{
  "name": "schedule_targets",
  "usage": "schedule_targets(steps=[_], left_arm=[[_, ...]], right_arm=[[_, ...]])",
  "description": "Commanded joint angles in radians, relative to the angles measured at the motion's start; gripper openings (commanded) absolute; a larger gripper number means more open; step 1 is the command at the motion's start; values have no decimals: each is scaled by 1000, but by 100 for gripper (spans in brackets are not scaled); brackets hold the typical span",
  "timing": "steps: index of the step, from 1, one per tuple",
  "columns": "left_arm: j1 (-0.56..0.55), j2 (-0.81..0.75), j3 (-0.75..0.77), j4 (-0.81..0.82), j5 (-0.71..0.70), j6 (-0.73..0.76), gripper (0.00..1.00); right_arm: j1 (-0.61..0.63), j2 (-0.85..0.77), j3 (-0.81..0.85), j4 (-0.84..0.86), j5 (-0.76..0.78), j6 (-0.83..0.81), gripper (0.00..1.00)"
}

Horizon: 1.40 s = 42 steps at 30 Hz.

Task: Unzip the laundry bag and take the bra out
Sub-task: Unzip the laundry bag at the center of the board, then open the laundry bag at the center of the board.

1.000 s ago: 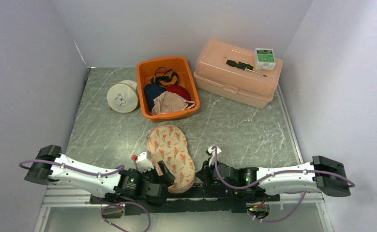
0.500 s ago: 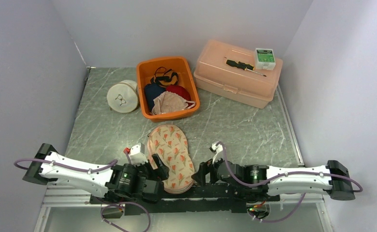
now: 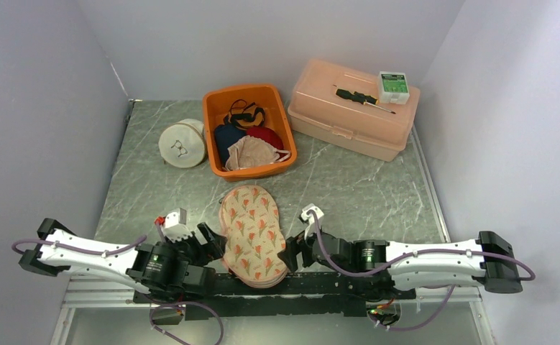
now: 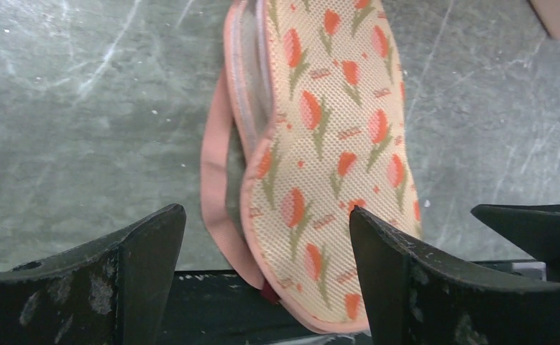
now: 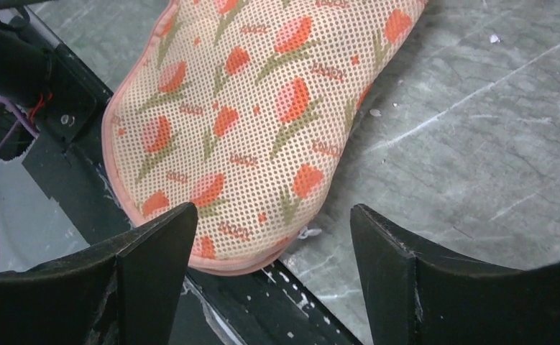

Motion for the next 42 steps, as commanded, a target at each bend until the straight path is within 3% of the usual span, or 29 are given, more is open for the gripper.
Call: schedule_targets(steps=[1,9,15,21,22,23,27,30,35,42], left_arm=[[-5,-31,-47,-31,-47,-144,88],[-3,15,65,-154,-151,-141,85],[-3,142,190,-338,-146,-272,90],[2,170,239,-347,-161,-241,90],[12,170,263,-328,-173,-189,89],[28,172,294,-281,-182,-33,89],[248,196,428,202,-86,730,90],[415,210,480,475,32,1019,91],[601,274,595,604,167,1229,92],[980,294,602,637,438,1292,93]], right_arm=[[-8,50,-6,205,36,-45,79],[-6,325,173,289,-61,-262,68],[30,475,291,279,-96,-392,62],[94,563,333,270,-76,-439,59],[98,554,319,284,-67,-429,59],[99,537,298,301,-60,-417,58],[99,451,190,363,-23,-365,60],[99,400,169,344,2,-359,62],[99,358,164,329,3,-380,64],[99,451,260,299,-70,-448,61]])
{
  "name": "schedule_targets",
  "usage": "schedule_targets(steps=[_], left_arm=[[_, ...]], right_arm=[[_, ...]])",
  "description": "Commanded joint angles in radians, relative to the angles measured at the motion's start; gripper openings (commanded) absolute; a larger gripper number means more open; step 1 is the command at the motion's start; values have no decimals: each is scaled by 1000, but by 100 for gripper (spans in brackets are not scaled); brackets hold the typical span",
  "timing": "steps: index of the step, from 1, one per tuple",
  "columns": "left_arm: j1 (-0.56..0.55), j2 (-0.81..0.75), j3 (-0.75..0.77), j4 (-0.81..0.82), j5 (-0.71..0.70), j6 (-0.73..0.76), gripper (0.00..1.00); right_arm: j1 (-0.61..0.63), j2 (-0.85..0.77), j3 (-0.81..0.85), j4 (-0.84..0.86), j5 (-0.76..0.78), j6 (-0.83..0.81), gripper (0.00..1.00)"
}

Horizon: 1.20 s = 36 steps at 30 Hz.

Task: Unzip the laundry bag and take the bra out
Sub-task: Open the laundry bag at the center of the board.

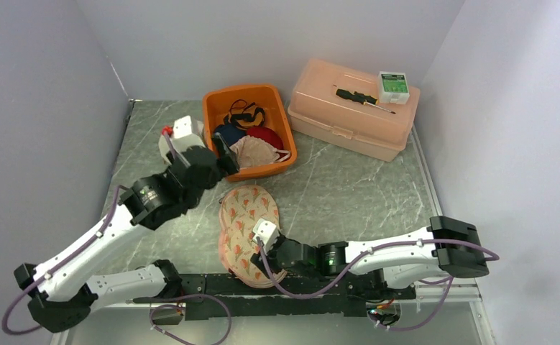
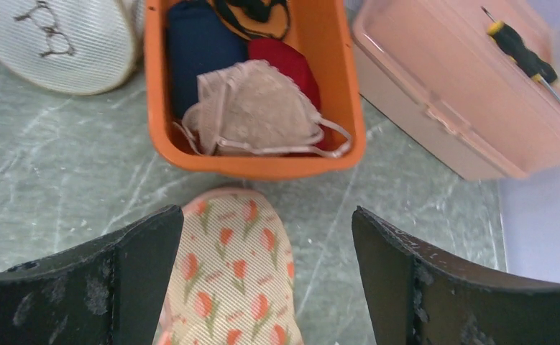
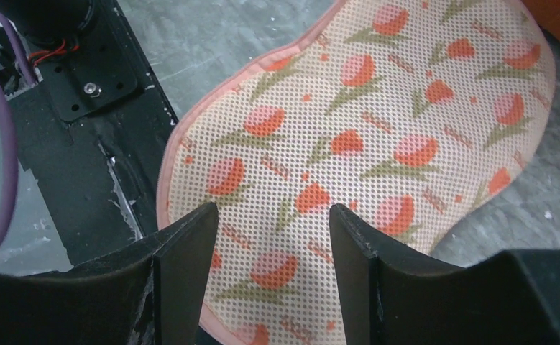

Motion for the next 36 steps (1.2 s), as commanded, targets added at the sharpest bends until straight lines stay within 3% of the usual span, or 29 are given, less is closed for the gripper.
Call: schedule_targets(steps=[1,6,11,16,24,28,31,36], left_arm=[[257,-17,-35,80,269,107,93],[549,27,-162,138,567,75,92],[648,6,-242,135,598,42,91],[689,5,-239,46,574,50,92],[704,-35,-299,38,586,42,92],[704,-39,-314,46,594,39,91],[704,-35,-323,56,606,38,91],[704,-40,-343,74,634,29,91]], right_arm=[[1,69,97,2,-60,-54,60],[10,164,184,-24,-90,-83,59],[44,256,271,-77,-99,-117,57],[66,381,364,-150,-68,-109,49],[82,474,436,-215,-23,-83,36],[84,452,418,-206,-9,-68,22],[84,407,382,-181,-9,-54,3],[84,330,315,-169,27,-15,0]])
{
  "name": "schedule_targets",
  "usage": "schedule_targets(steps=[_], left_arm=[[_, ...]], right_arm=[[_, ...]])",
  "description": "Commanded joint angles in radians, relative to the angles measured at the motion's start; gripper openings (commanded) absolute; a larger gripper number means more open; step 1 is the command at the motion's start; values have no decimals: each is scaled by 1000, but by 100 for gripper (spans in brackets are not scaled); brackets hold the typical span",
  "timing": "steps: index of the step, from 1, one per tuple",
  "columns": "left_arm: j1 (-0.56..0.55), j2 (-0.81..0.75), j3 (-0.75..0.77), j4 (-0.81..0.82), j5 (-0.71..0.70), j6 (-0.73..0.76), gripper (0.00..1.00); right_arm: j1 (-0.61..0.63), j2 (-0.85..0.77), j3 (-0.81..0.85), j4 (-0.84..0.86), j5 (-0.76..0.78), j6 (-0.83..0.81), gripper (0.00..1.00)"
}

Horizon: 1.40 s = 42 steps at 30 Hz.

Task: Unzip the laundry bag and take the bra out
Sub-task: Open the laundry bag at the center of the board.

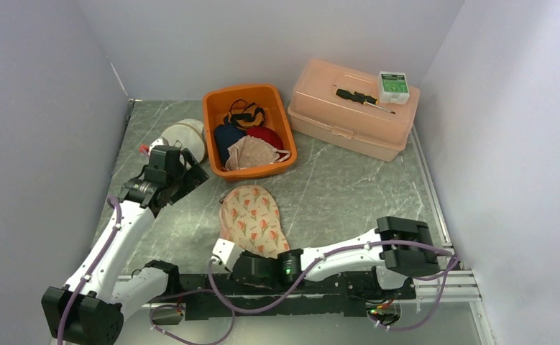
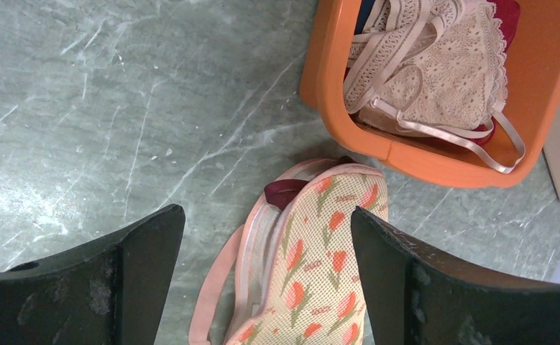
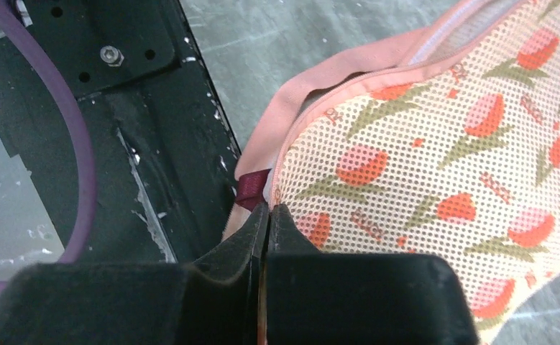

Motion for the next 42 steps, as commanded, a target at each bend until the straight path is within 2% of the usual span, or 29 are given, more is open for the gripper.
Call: schedule_targets(steps=[1,13,18,24,28,32,38,41,42], left_arm=[[4,-24,-21,37,44,-23,91],[4,-87,-183,188,261,-64,88],[3,-144,-279,262,343,-86,86],[-3,-177,-318,268,363,-80,86],[-7,-171,-368,312,390,-96,85],[-9,-171,-410,345,409,-102,84],[-12,-194,-424,311,383,-94,85],[-13,-190,-424,288,371,-88,85],[-13,-190,-425,288,372,-86,85]], right_arm=[[5,-128,-71,53,68,55,0],[-67,-505,-404,213,194,252,0],[-124,-740,-610,340,241,364,0],[-138,-1046,-781,358,403,444,0],[-139,-1152,-809,244,519,509,0],[-140,-1203,-794,62,646,670,0],[-139,-1183,-726,-360,820,1067,0],[-139,-1113,-668,-616,876,1345,0],[-140,-1082,-648,-694,886,1430,3]])
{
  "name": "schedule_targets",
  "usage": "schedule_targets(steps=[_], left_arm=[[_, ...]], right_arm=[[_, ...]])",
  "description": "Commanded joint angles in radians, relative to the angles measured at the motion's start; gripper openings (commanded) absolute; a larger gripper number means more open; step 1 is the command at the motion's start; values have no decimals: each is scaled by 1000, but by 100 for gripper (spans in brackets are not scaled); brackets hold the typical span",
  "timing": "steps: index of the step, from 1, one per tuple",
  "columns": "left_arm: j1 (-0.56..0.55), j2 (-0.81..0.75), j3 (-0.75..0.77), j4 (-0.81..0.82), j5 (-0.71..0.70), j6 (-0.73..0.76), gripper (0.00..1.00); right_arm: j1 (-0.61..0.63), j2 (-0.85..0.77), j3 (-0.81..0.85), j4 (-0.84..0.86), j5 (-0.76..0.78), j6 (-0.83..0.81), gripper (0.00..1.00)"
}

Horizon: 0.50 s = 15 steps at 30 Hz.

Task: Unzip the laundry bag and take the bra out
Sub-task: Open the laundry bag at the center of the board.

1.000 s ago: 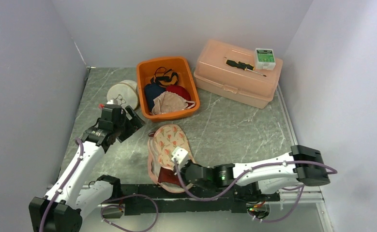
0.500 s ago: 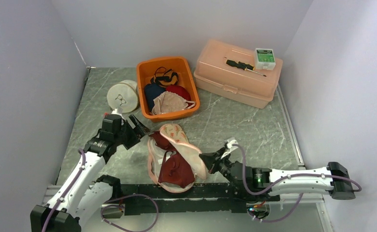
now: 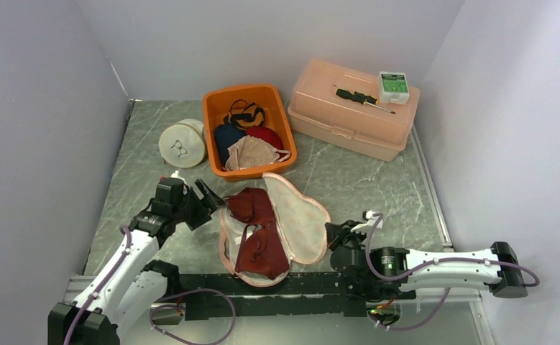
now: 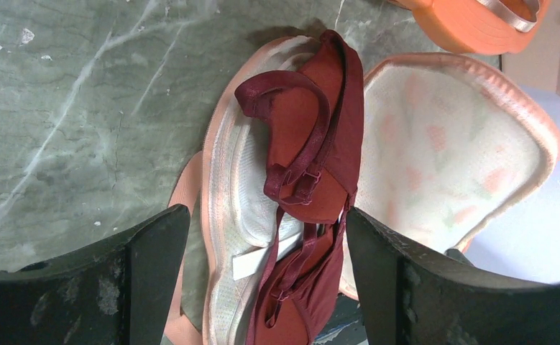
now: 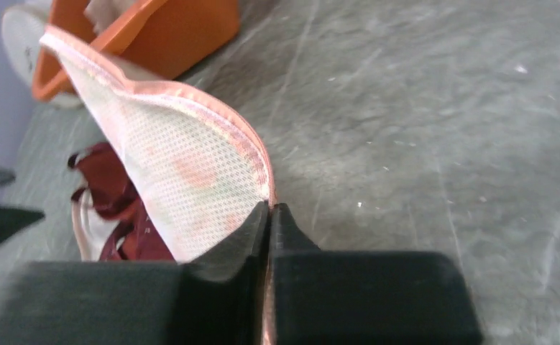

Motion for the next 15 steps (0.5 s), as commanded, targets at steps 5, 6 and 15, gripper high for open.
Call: schedule_targets(steps=[5,6,15], left_arm=[[-3,-26,-7,-12,-11,2,85],[-3,-29,-4,-20,-14,3,85],[-4,-50,32,-77,-32,29,85]], right_arm=[[2,213,207,-614,156,600,61],[4,227,235,-634,160,597,65],[26,98,277,152,-80,-550,73]])
